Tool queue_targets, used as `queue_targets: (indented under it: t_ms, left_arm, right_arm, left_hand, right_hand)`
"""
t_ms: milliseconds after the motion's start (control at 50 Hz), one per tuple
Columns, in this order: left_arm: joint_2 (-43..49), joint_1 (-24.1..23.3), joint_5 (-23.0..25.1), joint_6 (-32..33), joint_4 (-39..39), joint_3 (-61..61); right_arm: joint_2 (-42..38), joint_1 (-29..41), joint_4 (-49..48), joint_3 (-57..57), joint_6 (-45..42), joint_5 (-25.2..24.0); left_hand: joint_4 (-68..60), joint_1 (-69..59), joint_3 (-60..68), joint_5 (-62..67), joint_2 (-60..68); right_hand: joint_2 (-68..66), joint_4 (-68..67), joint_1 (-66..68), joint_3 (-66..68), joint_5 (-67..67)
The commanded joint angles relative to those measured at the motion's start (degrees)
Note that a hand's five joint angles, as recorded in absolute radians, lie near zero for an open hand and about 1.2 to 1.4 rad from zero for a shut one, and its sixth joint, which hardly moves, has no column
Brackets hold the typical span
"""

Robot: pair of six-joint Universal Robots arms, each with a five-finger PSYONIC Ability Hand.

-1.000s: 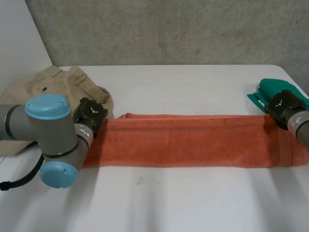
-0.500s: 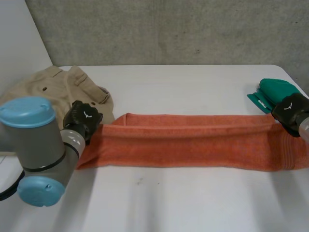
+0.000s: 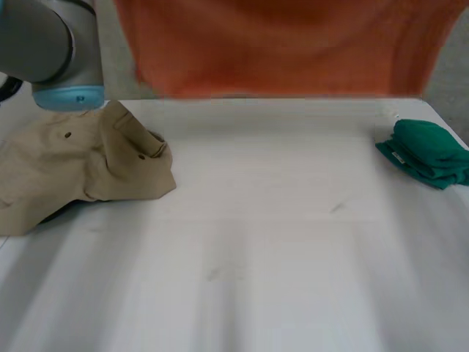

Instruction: Fold the laundry.

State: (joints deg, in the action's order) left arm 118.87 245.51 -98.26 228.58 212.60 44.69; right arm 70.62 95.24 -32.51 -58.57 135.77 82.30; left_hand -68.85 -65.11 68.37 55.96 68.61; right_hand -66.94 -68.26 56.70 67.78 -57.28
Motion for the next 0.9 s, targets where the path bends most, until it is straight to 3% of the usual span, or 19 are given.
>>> queue_targets:
  t_ms: [20,300,400,480,560,580,660,800,900]
  left_arm:
    - [-4.3,1.7,0.4,-4.2,2.2,14.6]
    - [-2.4,2.4,0.9,-4.3,1.7,43.1]
    - [-8.2,2.3,0.8,-2.9,-0.7,53.6]
    - [-20.2,2.8,1.5,-0.8,-7.1,62.4]
    - [-29.0,2.7,3.0,1.8,-20.5,68.2]
    - [-32.4,2.6,3.3,2.5,-28.0,69.6]
    - [-38.0,3.0,4.0,2.0,-42.4,70.9]
    - [-36.7,3.0,6.7,1.2,-40.8,70.8]
    - [-27.8,3.0,6.2,1.4,-36.7,68.0]
  right_arm:
    - [0.9,0.0,1.5,-8.4,-0.1,0.2]
    - [-0.1,-0.8,14.8,-26.2,-1.2,-2.0]
    - [3.0,-2.2,19.3,-32.2,-3.6,-4.5]
    - [14.1,-7.4,28.9,-36.3,-8.8,-5.2]
    - [21.9,-15.2,47.2,-37.9,-16.9,-7.0]
    - [22.7,-16.3,50.2,-38.1,-18.2,-7.7]
    - [24.6,-20.4,60.7,-38.5,-22.5,-12.2]
    - [23.3,-21.9,59.1,-40.4,-23.1,-18.9]
    - [18.1,-21.2,54.2,-40.0,-22.7,-18.3]
  left_hand:
    - [-11.2,-14.9,11.6,14.0,11.4]
    - [-11.2,-14.9,11.6,14.0,11.4]
    - [-11.2,-14.9,11.6,14.0,11.4]
    - [-11.2,-14.9,11.6,14.0,11.4]
    - [-11.2,-14.9,11.6,14.0,11.4]
    - [-11.2,-14.9,11.6,14.0,11.4]
    - [-11.2,-14.9,11.6,14.0,11.4]
    - [-11.2,-14.9,11.6,14.0,11.4]
    - [-11.2,-14.9,11.6,14.0,11.4]
  right_hand:
    - [-13.1,-11.7,23.3,12.2,-12.7]
    - [-13.1,-11.7,23.3,12.2,-12.7]
    - [-13.1,-11.7,23.3,12.2,-12.7]
    - [-13.1,-11.7,23.3,12.2,-12.7]
    - [-13.1,-11.7,23.3,12.2,-12.7]
    - [-13.1,-11.7,23.3,12.2,-12.7]
    - [-13.1,-11.7,23.3,12.2,-12.7]
    - [-13.1,-11.7,23.3,12.2,-12.7]
    - [-13.1,-11.7,23.3,12.2,-12.7]
